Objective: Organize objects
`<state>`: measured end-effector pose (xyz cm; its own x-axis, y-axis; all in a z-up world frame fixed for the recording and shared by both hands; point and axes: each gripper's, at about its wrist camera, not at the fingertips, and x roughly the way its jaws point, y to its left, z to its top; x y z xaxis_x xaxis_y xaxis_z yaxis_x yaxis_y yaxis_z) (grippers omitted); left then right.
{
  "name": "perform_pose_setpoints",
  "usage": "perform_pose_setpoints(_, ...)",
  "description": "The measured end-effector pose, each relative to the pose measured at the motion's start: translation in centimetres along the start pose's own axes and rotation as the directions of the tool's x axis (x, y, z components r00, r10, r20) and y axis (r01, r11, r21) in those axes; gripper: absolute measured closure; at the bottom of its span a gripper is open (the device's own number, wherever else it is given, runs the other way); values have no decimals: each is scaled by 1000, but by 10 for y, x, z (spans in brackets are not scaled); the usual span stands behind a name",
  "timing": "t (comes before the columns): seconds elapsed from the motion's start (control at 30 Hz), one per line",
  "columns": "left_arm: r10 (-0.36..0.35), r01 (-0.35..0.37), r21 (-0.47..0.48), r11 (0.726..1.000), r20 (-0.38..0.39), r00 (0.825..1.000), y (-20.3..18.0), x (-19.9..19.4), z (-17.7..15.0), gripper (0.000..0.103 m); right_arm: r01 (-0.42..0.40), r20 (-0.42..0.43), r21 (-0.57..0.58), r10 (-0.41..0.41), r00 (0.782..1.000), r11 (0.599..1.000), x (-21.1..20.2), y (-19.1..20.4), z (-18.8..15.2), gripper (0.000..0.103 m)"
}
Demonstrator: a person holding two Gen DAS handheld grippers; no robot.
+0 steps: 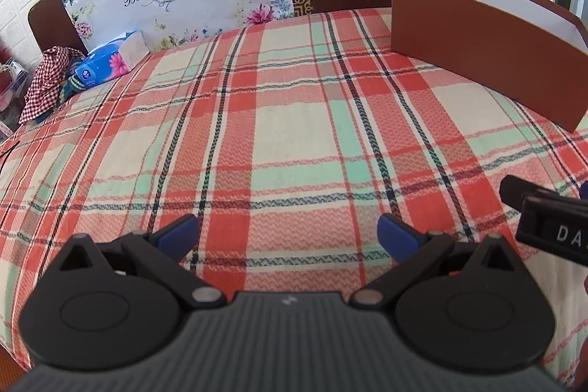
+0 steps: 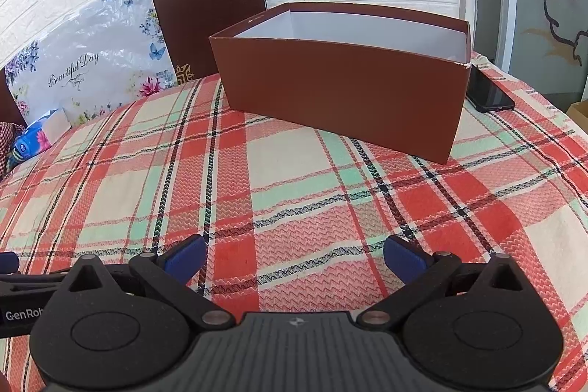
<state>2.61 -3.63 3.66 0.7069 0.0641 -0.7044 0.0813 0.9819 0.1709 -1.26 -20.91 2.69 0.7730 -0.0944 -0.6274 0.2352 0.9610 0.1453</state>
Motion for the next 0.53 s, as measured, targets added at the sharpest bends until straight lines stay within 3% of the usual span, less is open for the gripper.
perform_pose_setpoints(0.53,-26,26,7,1000,21,999,-1,-3,0,0,2,1,-2,-2,1000,1000,2,0,-2,1)
